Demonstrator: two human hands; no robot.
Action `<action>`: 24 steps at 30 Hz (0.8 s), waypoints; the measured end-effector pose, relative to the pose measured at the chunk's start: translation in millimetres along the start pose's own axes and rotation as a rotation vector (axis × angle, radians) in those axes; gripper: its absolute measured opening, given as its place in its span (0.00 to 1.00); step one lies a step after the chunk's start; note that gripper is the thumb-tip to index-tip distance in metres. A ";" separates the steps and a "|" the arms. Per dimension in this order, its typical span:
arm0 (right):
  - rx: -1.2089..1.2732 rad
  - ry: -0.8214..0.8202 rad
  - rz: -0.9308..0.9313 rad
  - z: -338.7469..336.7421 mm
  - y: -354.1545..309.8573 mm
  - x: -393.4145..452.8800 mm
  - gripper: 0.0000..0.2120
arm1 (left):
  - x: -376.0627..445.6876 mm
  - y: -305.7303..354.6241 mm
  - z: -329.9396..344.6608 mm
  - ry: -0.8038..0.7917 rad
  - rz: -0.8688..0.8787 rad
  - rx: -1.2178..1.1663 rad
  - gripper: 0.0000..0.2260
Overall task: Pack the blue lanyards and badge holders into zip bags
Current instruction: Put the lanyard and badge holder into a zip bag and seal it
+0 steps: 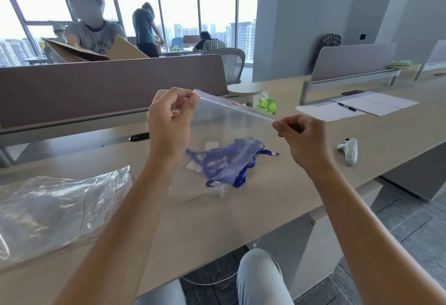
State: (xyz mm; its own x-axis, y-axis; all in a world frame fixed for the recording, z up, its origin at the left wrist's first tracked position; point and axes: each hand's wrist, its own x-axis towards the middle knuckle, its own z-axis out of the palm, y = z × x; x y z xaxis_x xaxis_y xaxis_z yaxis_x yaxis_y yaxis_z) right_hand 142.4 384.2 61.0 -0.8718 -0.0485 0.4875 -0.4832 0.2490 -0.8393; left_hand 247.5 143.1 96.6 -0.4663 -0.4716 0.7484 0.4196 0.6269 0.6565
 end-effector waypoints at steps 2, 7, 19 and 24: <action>-0.026 0.023 -0.028 -13.1 -3.8 -1.7 0.04 | -2.0 3.1 8.4 -0.009 -0.001 -0.031 0.02; -0.071 0.094 -0.037 -56.6 -5.4 -0.5 0.07 | -12.5 14.8 46.4 -0.046 -0.076 -0.159 0.04; -0.214 0.338 0.061 -161.6 18.0 50.4 0.03 | -39.0 55.1 168.2 -0.202 -0.210 -0.345 0.02; -0.236 0.340 0.092 -149.0 53.6 120.5 0.02 | -28.5 23.0 219.3 -0.248 -0.229 -0.236 0.02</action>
State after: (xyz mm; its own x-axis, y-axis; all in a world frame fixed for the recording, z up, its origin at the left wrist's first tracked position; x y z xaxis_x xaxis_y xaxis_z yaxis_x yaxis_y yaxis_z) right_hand 23.5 535.8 110.6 -0.8152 0.2960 0.4979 -0.3384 0.4544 -0.8240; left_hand 99.7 307.0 69.6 -0.7299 -0.4005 0.5540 0.4368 0.3501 0.8286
